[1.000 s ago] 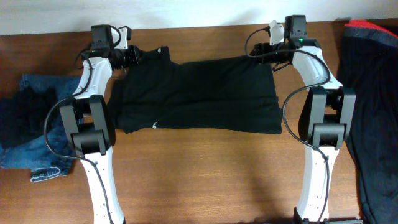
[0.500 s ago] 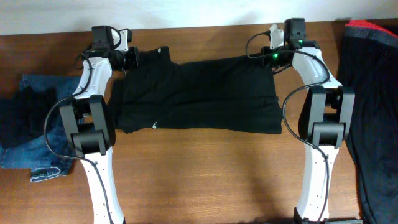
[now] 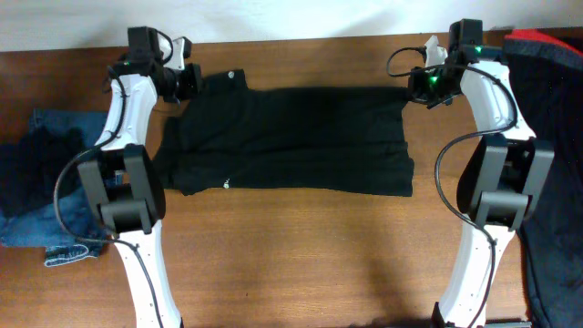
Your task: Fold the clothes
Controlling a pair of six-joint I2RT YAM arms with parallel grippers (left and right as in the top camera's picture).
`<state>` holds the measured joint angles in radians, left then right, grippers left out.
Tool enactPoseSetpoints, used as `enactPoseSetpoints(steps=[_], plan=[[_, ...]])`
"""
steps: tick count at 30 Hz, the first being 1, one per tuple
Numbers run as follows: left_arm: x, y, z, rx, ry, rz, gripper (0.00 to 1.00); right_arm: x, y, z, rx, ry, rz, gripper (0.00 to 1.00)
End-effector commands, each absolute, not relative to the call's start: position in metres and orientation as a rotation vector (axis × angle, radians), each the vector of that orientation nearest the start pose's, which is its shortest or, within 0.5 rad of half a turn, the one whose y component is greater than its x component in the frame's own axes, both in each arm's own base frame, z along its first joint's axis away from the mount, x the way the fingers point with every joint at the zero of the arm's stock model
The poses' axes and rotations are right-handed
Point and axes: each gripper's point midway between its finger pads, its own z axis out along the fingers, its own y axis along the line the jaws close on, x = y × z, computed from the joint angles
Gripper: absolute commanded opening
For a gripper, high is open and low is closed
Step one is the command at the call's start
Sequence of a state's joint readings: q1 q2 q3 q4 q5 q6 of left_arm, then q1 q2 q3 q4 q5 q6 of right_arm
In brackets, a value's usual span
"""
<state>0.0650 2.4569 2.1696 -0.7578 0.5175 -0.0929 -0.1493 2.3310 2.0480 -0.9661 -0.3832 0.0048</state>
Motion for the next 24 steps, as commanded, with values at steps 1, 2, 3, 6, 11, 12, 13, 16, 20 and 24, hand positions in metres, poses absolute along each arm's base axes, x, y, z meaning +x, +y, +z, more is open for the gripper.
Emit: enactPoseSetpoints(steps=[1, 2, 3, 6, 11, 12, 13, 16, 20, 24], plan=[[0.589, -0.04, 0.137, 0.02, 2.47, -0.67, 0.0, 0.521, -0.014, 0.107, 0.128, 2.74, 0.496, 0.04], [0.585, -0.04, 0.138, 0.013, 2.484, -0.675, 0.0, 0.515, -0.014, 0.107, 0.135, 2.761, 0.502, 0.04], [0.579, -0.04, 0.139, 0.003, 2.507, -0.68, 0.0, 0.508, -0.012, 0.107, 0.144, 2.788, 0.509, 0.04], [0.551, -0.038, 0.134, -0.041, 2.623, -0.668, 0.0, 0.485, -0.009, 0.103, 0.131, 2.878, 0.531, 0.04], [0.505, -0.017, 0.118, -0.058, 2.846, -0.485, 0.0, 0.456, -0.005, 0.099, 0.097, 2.99, 0.562, 0.04], [0.498, -0.015, 0.115, -0.069, 2.88, -0.464, 0.0, 0.452, -0.005, 0.099, 0.104, 3.008, 0.563, 0.04], [0.491, -0.012, 0.113, -0.071, 2.915, -0.44, 0.0, 0.447, -0.009, 0.097, 0.111, 3.034, 0.53, 0.04], [0.475, 0.006, 0.105, -0.082, 3.001, -0.278, 0.0, 0.43, -0.031, 0.09, 0.127, 3.134, 0.324, 0.04], [0.469, 0.018, 0.103, -0.091, 3.029, -0.178, 0.0, 0.421, -0.047, 0.087, 0.129, 3.184, 0.168, 0.06], [0.457, 0.016, 0.102, -0.096, 3.08, -0.185, 0.0, 0.419, -0.051, 0.087, 0.129, 3.194, 0.135, 0.15]])
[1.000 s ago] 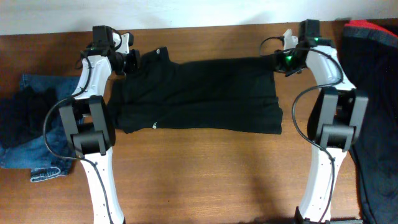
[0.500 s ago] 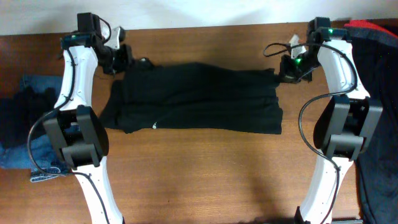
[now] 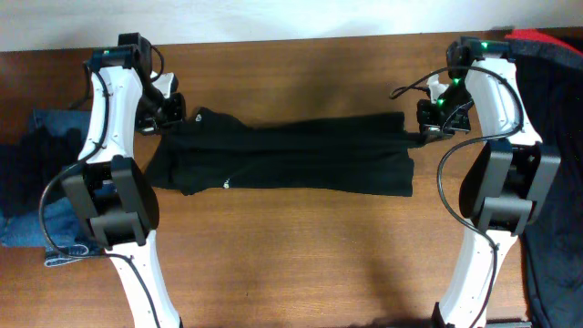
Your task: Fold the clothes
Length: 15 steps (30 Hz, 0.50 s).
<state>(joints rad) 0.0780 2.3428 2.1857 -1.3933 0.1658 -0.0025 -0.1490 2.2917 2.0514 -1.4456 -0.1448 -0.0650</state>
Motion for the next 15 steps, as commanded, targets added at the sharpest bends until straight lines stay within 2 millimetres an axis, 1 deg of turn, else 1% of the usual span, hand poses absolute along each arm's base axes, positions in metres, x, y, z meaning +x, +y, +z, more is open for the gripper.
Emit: enactPoseSetpoints(steps=[1, 2, 3, 4, 5, 6, 7, 8, 9, 10, 11, 12, 13, 15], plan=[[0.45, 0.016, 0.102, -0.1, 3.107, -0.189, 0.0, 0.418, -0.05, 0.087, 0.128, 3.198, 0.136, 0.19], [0.444, 0.015, 0.102, -0.102, 3.131, -0.192, 0.0, 0.417, -0.05, 0.087, 0.129, 3.201, 0.136, 0.21], [0.439, 0.015, 0.102, -0.105, 3.152, -0.195, 0.05, 0.417, -0.05, 0.087, 0.129, 3.204, 0.137, 0.24], [0.437, 0.015, 0.102, -0.106, 3.16, -0.196, 0.2, 0.416, -0.05, 0.087, 0.129, 3.206, 0.137, 0.27], [0.437, 0.015, 0.102, -0.106, 3.162, -0.196, 0.36, 0.416, -0.05, 0.087, 0.129, 3.207, 0.138, 0.28], [0.437, 0.015, 0.102, -0.106, 3.161, -0.197, 0.48, 0.415, -0.05, 0.087, 0.13, 3.212, 0.139, 0.28], [0.437, 0.015, 0.102, -0.107, 3.161, -0.197, 0.54, 0.414, -0.05, 0.087, 0.13, 3.213, 0.14, 0.29], [0.437, 0.015, 0.102, -0.107, 3.161, -0.197, 0.62, 0.412, -0.049, 0.088, 0.131, 3.222, 0.143, 0.31], [0.437, 0.015, 0.102, -0.107, 3.162, -0.197, 0.64, 0.41, -0.049, 0.088, 0.132, 3.232, 0.146, 0.33], [0.437, 0.015, 0.102, -0.107, 3.162, -0.197, 0.65, 0.405, -0.044, 0.089, 0.137, 3.251, 0.189, 0.38], [0.437, 0.015, 0.102, -0.107, 3.162, -0.197, 0.65, 0.404, -0.041, 0.089, 0.139, 3.254, 0.22, 0.39], [0.437, 0.015, 0.102, -0.107, 3.161, -0.197, 0.66, 0.403, -0.032, 0.091, 0.148, 3.251, 0.304, 0.41], [0.437, 0.014, 0.102, -0.107, 3.161, -0.197, 0.66, 0.404, -0.02, 0.092, 0.164, 3.23, 0.434, 0.47], [0.437, 0.014, 0.102, -0.107, 3.161, -0.197, 0.65, 0.406, -0.005, 0.095, 0.19, 3.196, 0.607, 0.55]])
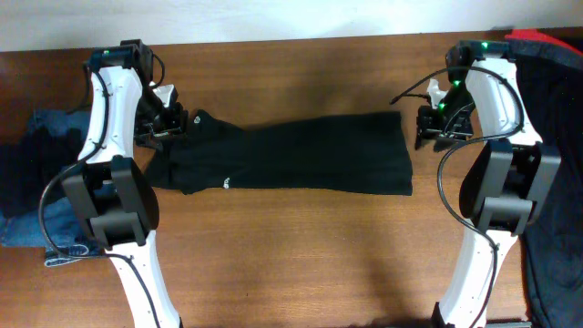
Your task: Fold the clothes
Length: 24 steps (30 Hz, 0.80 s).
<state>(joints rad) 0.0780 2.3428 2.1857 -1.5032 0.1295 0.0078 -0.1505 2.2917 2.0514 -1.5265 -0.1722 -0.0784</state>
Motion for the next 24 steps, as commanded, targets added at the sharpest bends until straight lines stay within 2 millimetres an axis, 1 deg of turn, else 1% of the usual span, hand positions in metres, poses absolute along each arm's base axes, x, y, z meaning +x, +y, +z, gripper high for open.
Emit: enactPoseSetpoints(steps=[1, 5, 7, 10, 12, 15, 16, 17, 18, 20, 21, 22, 23, 24], plan=[[0.437, 0.014, 0.102, -0.107, 3.161, -0.198, 0.65, 0.406, -0.004, 0.093, 0.199, 3.194, 0.63, 0.56], [0.437, 0.014, 0.102, -0.107, 3.161, -0.202, 0.65, 0.401, -0.003, 0.076, 0.212, 3.229, 0.641, 0.57], [0.437, 0.014, 0.102, -0.106, 3.16, -0.202, 0.66, 0.397, -0.003, 0.059, 0.219, 3.242, 0.646, 0.58], [0.437, 0.014, 0.102, -0.106, 3.159, -0.202, 0.66, 0.392, -0.002, 0.04, 0.224, 3.252, 0.65, 0.61], [0.437, 0.014, 0.102, -0.107, 3.16, -0.202, 0.66, 0.386, -0.001, 0.022, 0.269, 3.26, 0.65, 0.62], [0.437, 0.014, 0.102, -0.107, 3.16, -0.202, 0.66, 0.382, 0.0, 0.002, 0.31, 3.254, 0.646, 0.62], [0.437, 0.014, 0.102, -0.107, 3.159, -0.202, 0.66, 0.382, 0.004, -0.006, 0.309, 3.239, 0.681, 0.62], [0.437, 0.014, 0.102, -0.107, 3.159, -0.202, 0.66, 0.382, 0.008, -0.009, 0.308, 3.227, 0.71, 0.62], [0.438, 0.014, 0.102, -0.107, 3.157, -0.202, 0.66, 0.383, 0.015, -0.012, 0.311, 3.197, 0.781, 0.61], [0.438, 0.014, 0.102, -0.107, 3.157, -0.201, 0.66, 0.385, 0.023, -0.013, 0.312, 3.165, 0.853, 0.61], [0.438, 0.014, 0.102, -0.107, 3.157, -0.202, 0.67, 0.388, 0.029, -0.012, 0.299, 3.14, 0.893, 0.56], [0.438, 0.014, 0.102, -0.107, 3.157, -0.201, 0.67, 0.389, 0.031, -0.012, 0.29, 3.134, 0.896, 0.51], [0.438, 0.014, 0.102, -0.107, 3.157, -0.201, 0.67, 0.391, 0.032, -0.013, 0.277, 3.127, 0.893, 0.41], [0.438, 0.014, 0.102, -0.107, 3.158, -0.202, 0.67, 0.393, 0.033, -0.013, 0.268, 3.122, 0.889, 0.27]])
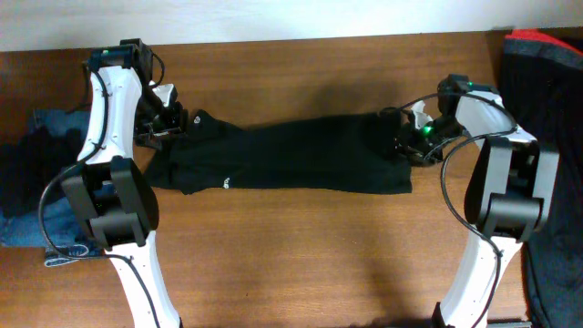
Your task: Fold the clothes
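Note:
A black garment [291,155] lies stretched left to right across the middle of the wooden table [301,264], its far part folded over toward the near side. My left gripper [169,124] is at the garment's far left corner, touching the cloth. At the other end my right gripper [404,147] is low over the cloth, just inside its right edge. From overhead the fingers of both are too dark and small to show whether they pinch the cloth.
A heap of blue jeans and dark clothes [36,182] sits at the left edge of the table. A dark garment with a red rim [547,137] hangs at the right edge. A pale wall [291,18] runs along the far side.
My right gripper was just off the garment's right edge; now it is lower and further left, over the cloth's right end. The left gripper and the garment's shape look unchanged.
First both grippers were at the far corners of the garment, which was spread wide. Then both were nearer, and the far part lay folded over into a narrower band. After that the right gripper stood off the right edge, and now it is over that end.

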Controlling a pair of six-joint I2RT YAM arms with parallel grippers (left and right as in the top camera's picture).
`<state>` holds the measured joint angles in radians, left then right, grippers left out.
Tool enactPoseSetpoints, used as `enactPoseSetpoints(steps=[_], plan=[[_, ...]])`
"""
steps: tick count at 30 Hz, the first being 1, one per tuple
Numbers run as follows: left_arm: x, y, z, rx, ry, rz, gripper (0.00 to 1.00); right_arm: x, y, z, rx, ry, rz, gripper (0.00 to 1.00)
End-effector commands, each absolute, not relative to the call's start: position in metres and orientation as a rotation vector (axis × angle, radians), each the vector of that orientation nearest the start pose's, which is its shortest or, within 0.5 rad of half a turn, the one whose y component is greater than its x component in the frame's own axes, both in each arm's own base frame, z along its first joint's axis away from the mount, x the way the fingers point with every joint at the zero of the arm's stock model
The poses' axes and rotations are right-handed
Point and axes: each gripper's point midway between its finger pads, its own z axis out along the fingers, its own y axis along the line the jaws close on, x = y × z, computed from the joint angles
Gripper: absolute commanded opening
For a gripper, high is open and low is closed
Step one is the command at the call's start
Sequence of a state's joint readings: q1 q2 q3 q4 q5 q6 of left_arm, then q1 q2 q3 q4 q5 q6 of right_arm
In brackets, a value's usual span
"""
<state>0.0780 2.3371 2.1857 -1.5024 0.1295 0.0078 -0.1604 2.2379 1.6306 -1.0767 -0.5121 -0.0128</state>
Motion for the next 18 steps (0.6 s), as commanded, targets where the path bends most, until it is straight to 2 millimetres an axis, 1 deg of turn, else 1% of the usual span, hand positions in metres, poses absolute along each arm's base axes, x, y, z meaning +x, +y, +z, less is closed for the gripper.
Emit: enactPoseSetpoints(steps=[1, 2, 4, 5, 7, 8, 9, 11, 12, 14, 15, 16, 17, 18], plan=[[0.438, 0.014, 0.102, -0.107, 3.158, -0.202, 0.67, 0.394, 0.034, -0.013, 0.269, 3.119, 0.886, 0.19], [0.438, 0.014, 0.102, -0.106, 3.158, -0.202, 0.67, 0.396, 0.034, -0.014, 0.272, 3.114, 0.884, 0.08], [0.437, 0.014, 0.102, -0.107, 3.161, -0.202, 0.67, 0.398, 0.034, -0.014, 0.267, 3.104, 0.879, 0.04], [0.437, 0.014, 0.102, -0.107, 3.162, -0.202, 0.67, 0.399, 0.031, -0.014, 0.27, 3.101, 0.867, 0.04], [0.435, 0.014, 0.102, -0.108, 3.169, -0.203, 0.67, 0.402, 0.019, -0.016, 0.29, 3.099, 0.822, 0.04], [0.434, 0.014, 0.102, -0.108, 3.172, -0.204, 0.67, 0.403, -0.003, -0.014, 0.344, 3.104, 0.747, 0.04], [0.434, 0.014, 0.102, -0.108, 3.172, -0.204, 0.67, 0.404, -0.013, -0.013, 0.368, 3.104, 0.722, 0.04], [0.435, 0.014, 0.102, -0.107, 3.168, -0.202, 0.67, 0.405, -0.042, -0.005, 0.439, 3.099, 0.648, 0.04], [0.435, 0.014, 0.102, -0.107, 3.168, -0.203, 0.67, 0.406, -0.062, 0.003, 0.487, 3.087, 0.597, 0.04], [0.435, 0.014, 0.102, -0.108, 3.168, -0.203, 0.67, 0.409, -0.085, 0.016, 0.53, 3.054, 0.56, 0.04], [0.435, 0.014, 0.102, -0.108, 3.168, -0.203, 0.67, 0.412, -0.1, 0.027, 0.556, 3.025, 0.549, 0.04], [0.435, 0.014, 0.102, -0.108, 3.167, -0.204, 0.67, 0.414, -0.109, 0.036, 0.578, 3.003, 0.541, 0.04], [0.436, 0.014, 0.102, -0.108, 3.166, -0.203, 0.67, 0.415, -0.114, 0.042, 0.577, 2.994, 0.538, 0.04], [0.437, 0.014, 0.102, -0.107, 3.162, -0.202, 0.67, 0.417, -0.119, 0.055, 0.55, 2.983, 0.529, 0.04]])
